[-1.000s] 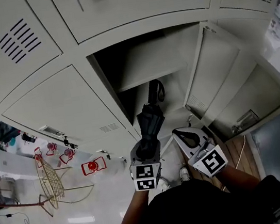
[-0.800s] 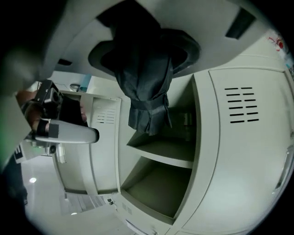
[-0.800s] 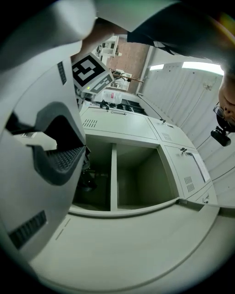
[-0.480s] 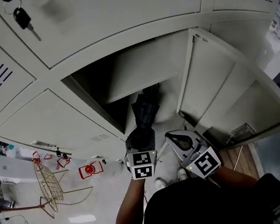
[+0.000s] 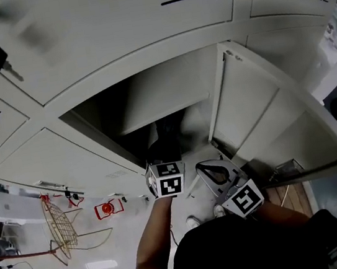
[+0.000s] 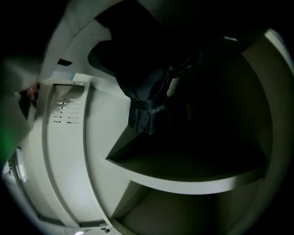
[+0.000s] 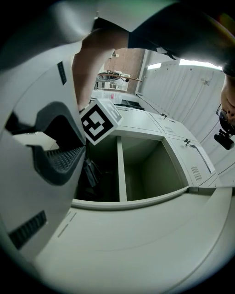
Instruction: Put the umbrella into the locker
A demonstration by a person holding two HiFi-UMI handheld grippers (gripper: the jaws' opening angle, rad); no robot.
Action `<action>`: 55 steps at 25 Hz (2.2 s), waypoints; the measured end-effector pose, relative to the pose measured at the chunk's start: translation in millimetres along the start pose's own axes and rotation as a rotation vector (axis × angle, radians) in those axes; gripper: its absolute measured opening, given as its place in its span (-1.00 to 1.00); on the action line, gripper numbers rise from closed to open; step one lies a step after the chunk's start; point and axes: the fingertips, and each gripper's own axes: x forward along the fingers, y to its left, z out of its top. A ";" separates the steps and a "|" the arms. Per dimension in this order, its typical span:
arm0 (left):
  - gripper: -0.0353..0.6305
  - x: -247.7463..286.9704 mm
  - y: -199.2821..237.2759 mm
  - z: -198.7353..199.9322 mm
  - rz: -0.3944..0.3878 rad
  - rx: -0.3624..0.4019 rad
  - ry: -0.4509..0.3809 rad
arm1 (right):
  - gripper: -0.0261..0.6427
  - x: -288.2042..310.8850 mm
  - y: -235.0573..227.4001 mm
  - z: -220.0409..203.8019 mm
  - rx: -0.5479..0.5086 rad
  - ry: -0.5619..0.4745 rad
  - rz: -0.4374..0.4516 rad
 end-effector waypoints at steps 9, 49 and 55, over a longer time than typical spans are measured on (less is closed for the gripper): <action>-0.24 44.4 19.0 13.6 0.043 0.024 0.102 | -0.92 0.0 -1.9 -2.3 -0.034 0.014 0.034; -0.91 -140.6 -23.2 38.8 0.040 -0.059 -0.408 | -0.93 -17.2 15.2 24.6 0.096 -0.093 -0.010; -0.91 -173.8 -26.3 28.8 0.017 -0.105 -0.481 | -0.93 -15.8 19.7 31.1 0.041 -0.115 -0.047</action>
